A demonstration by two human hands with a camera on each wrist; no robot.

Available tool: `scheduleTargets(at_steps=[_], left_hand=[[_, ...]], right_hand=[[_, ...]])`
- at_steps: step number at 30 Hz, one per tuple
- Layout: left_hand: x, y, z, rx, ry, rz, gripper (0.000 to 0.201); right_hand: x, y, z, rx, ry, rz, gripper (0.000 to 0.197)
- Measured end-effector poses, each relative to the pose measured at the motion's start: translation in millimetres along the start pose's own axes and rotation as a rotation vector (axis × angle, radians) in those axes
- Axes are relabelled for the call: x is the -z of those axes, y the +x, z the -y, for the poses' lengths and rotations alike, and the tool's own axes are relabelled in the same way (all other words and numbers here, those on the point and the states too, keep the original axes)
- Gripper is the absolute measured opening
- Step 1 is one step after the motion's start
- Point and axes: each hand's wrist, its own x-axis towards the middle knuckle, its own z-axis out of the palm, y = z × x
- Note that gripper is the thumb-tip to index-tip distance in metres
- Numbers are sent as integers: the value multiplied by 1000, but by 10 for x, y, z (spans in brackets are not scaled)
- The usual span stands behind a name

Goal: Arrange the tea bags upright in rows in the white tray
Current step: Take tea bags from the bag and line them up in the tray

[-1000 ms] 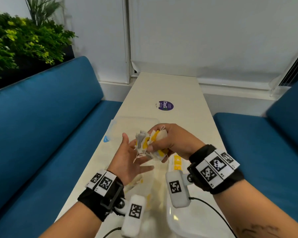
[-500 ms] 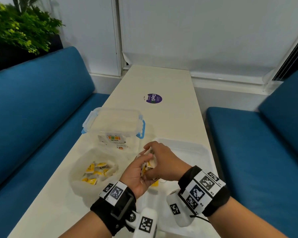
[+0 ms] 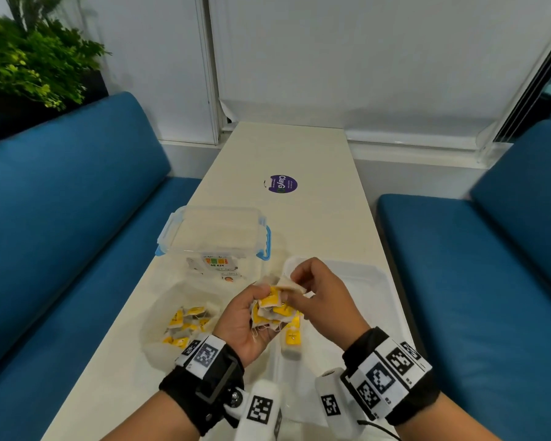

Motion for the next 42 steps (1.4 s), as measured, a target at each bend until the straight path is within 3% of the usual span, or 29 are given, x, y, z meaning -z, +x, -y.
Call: scheduleTargets(at_steps=[8, 13, 14, 17, 18, 20, 23, 27, 29, 31, 34, 36, 38, 42], left_hand=[[252, -43, -108, 79, 25, -18, 21], [367, -94, -179, 123, -18, -14, 17], [383, -104, -198, 127, -39, -5, 23], [463, -123, -242, 135, -94, 6, 67], [482, -140, -255, 138, -102, 15, 75], [513, -162, -274, 145, -114, 16, 84], [565, -166, -284, 144, -130, -2, 90], [605, -176, -293, 148, -125, -33, 81], [602, -187, -292, 155, -111, -63, 52], [602, -199, -283, 158, -121, -82, 33], [617, -199, -247, 172, -95, -30, 54], [622, -193, -229, 189, -57, -10, 51], [608, -199, -220, 199, -77, -8, 41], [597, -211, -213, 208, -125, 35, 60]], right_hand=[[-139, -29, 26, -77, -60, -137, 19], [-1, -13, 116, -196, 362, -107, 13], [32, -15, 100, -190, 330, -100, 12], [89, -13, -6, -137, -134, -119, 15], [100, -13, -18, -134, -167, -131, 16], [123, -5, -41, -156, -79, -136, 17], [140, 18, -101, -310, 62, -129, 18], [75, 44, -251, -478, -379, 113, 14], [10, 24, -337, -531, -573, 286, 14], [-58, 7, -418, -595, -557, 403, 10], [-163, 21, -504, -735, -339, 471, 10], [-217, 67, -554, -832, -254, 491, 14], [-258, 129, -590, -894, -268, 539, 8], [-304, 234, -636, -948, -352, 577, 9]])
